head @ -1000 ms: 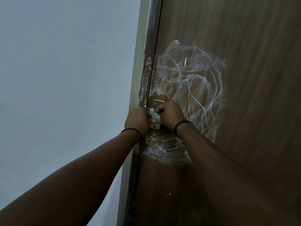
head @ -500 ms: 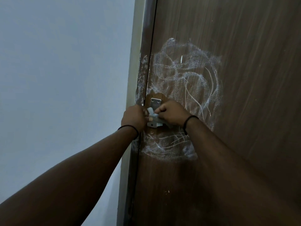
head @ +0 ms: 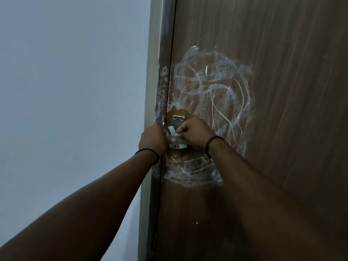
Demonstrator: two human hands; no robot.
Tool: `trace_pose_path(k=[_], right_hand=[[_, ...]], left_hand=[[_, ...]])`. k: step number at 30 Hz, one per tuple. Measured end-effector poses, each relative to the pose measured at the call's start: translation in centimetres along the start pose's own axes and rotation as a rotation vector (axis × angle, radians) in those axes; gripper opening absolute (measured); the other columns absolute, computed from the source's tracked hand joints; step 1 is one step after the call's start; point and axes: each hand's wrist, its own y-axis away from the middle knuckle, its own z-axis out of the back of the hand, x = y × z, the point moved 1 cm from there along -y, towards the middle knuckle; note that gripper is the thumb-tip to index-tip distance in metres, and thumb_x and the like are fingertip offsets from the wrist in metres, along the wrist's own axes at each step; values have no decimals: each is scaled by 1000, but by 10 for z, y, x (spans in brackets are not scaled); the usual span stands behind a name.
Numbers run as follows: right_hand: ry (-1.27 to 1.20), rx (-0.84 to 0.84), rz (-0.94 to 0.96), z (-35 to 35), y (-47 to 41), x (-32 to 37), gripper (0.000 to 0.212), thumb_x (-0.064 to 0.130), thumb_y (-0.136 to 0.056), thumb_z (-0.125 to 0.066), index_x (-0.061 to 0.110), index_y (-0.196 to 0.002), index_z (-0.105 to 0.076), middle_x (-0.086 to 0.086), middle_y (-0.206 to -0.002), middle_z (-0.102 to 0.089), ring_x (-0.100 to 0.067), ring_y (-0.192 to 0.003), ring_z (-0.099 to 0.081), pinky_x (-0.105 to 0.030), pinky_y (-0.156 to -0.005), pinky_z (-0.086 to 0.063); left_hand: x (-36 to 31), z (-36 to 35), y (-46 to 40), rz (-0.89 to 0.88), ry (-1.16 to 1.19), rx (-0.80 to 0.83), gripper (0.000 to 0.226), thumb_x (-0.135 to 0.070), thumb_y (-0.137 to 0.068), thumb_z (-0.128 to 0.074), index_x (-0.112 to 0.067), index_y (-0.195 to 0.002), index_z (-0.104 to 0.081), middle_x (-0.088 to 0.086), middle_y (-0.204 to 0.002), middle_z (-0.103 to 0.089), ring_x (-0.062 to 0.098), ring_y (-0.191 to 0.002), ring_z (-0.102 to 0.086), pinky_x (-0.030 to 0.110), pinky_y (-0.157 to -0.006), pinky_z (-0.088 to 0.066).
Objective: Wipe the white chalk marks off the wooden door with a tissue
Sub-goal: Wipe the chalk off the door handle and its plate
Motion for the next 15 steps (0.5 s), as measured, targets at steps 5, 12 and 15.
trace_pose_path(k=[5,12,15], right_hand=[[-183,83,-94,34,21,-36,14,2,-84,-72,13,-92,-76,2,-87,-72,-2,-73,-67,-21,-73,-57],[29,10,-16,15,11,-6,14,3,-85,-70,15,-88,-77,5,-88,-73,-5,-82,-66,-26,-81,-55],[115,-83,44,-6,7,4,20,2,-88,-65,13,-96,-78,-2,-103,-75,-14,-95,-68,-29,-88,-53]], left_hand=[[0,1,-1,-4,45,24,16,-28,-79,-79,-18,-72,-68,-4,-70,-62,14,-69,-60,25,-62,-42],[2,-2,0,-11,37,7,20,-30,-79,-79,-21,-67,-66,-2,-67,-61,14,-62,-56,23,-51,-34],[2,-1,2,13,28,-6,32,-30,-78,-79,-24,-58,-56,-6,-58,-53,8,-54,-50,22,-47,-31]])
